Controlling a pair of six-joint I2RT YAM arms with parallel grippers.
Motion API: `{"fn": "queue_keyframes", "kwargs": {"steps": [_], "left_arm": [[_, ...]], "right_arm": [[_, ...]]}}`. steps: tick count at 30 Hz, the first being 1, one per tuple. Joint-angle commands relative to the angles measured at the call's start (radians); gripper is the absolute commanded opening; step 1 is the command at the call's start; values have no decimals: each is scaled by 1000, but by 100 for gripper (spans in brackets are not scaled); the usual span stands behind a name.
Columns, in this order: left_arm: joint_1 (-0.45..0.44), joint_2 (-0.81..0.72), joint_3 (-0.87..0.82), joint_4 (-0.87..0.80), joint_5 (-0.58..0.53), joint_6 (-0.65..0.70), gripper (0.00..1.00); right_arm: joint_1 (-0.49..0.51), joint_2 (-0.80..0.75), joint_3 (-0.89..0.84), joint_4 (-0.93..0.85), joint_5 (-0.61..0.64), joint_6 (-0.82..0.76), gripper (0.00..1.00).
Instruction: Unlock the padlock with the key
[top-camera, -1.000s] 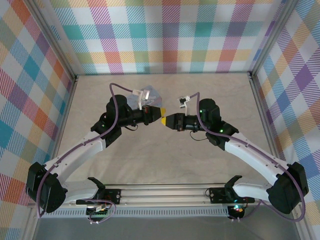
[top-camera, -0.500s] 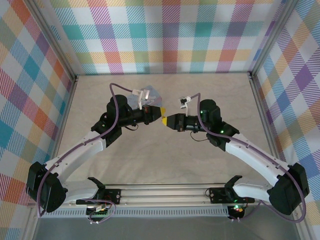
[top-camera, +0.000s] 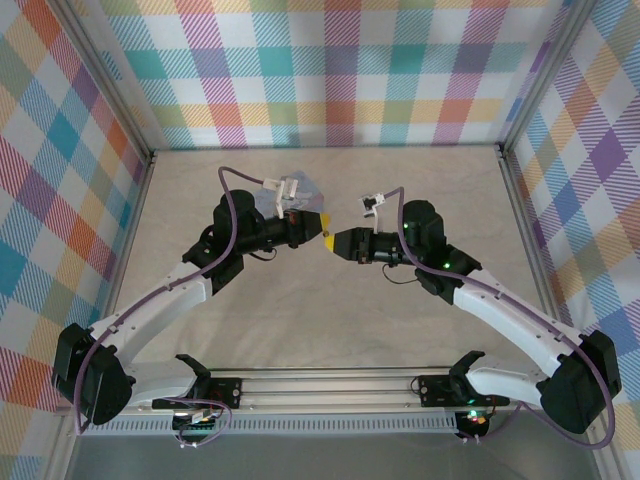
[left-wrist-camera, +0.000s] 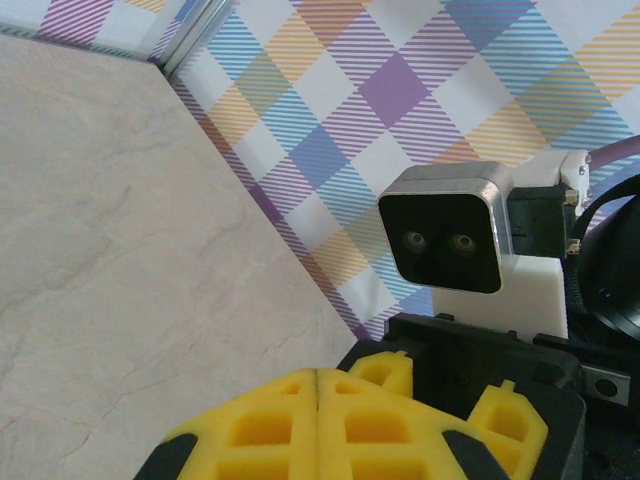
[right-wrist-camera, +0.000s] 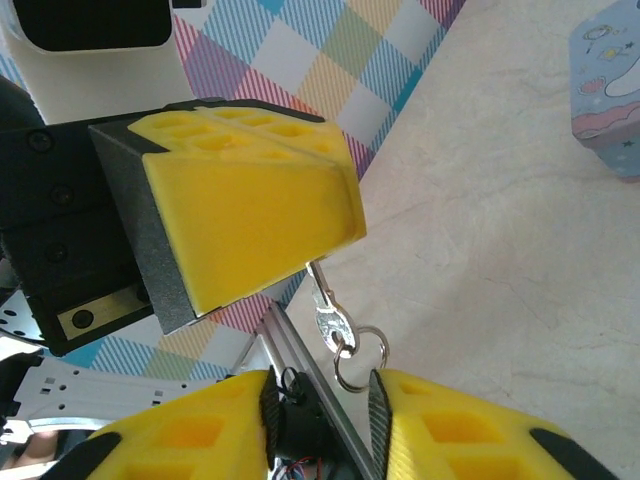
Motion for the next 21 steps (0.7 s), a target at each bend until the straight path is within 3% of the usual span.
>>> {"fn": "queue_keyframes", "kwargs": {"steps": [1,10,21], "left_arm": [[-12,-7,-9,41,7,-10,0],[-12,-8,-9,43,12,-10,0],[-12,-9,-12,44,7,-13,0]], "right_arm": [[2,-3,-2,18,26,-5,38],[2,41,26,63,13,0,39],[1,50,23,85,-7,12,30]]}}
